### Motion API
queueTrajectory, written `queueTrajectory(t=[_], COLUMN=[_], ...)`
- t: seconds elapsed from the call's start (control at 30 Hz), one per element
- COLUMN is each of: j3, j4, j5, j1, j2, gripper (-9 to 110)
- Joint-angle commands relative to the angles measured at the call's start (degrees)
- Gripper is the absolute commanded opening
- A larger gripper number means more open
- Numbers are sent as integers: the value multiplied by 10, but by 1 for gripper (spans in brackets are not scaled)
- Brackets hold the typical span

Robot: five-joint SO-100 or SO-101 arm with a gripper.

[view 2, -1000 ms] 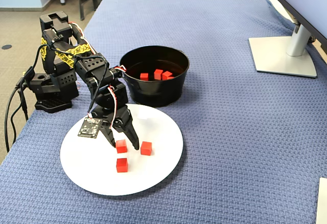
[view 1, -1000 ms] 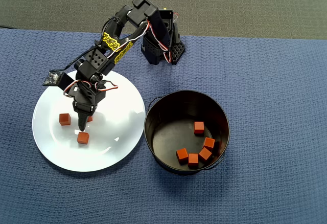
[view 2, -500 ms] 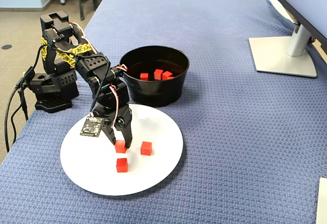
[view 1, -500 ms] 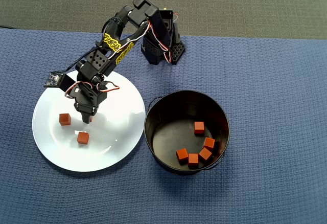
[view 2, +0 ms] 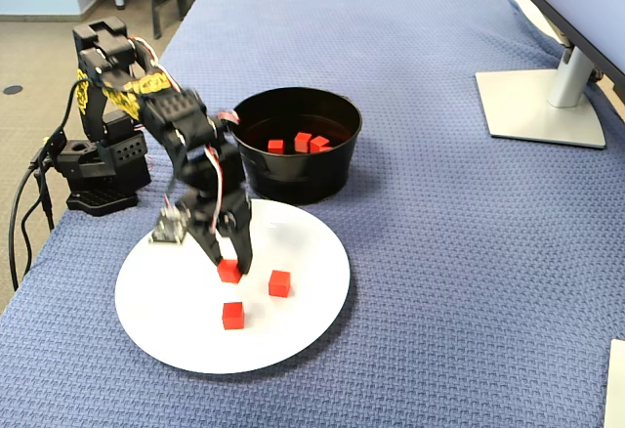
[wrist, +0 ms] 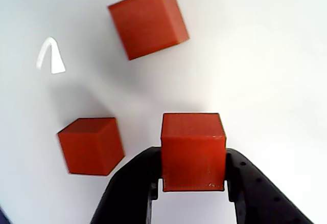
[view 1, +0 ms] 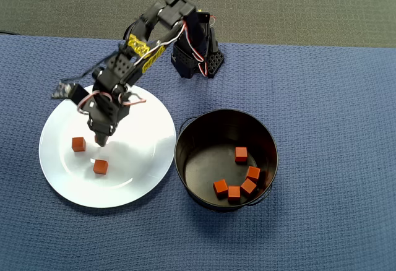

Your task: Pick up the red cubes from the white plate and place them in the black recipient

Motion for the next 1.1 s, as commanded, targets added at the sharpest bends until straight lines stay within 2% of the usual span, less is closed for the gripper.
queueTrajectory(t=[0.0,0.17,0.37,0.5,0.53,0.6,0.63,0.7,0.8,0.93,1.07], j3=[-10,-18,49,51,47,29,25,25,22,32,31], j4=[18,72,23,16,23,58,71,79,85,86,46], j5=[27,115,246,297,296,261,244,225,158,28,-44], j1=[8,-60,-279,-414,-446,-504,-518,-505,-422,-243,-64], j2=[148,273,348,348,335,302,297,307,314,306,242], gripper=[0,0,0,0,5,33,37,40,39,30,21])
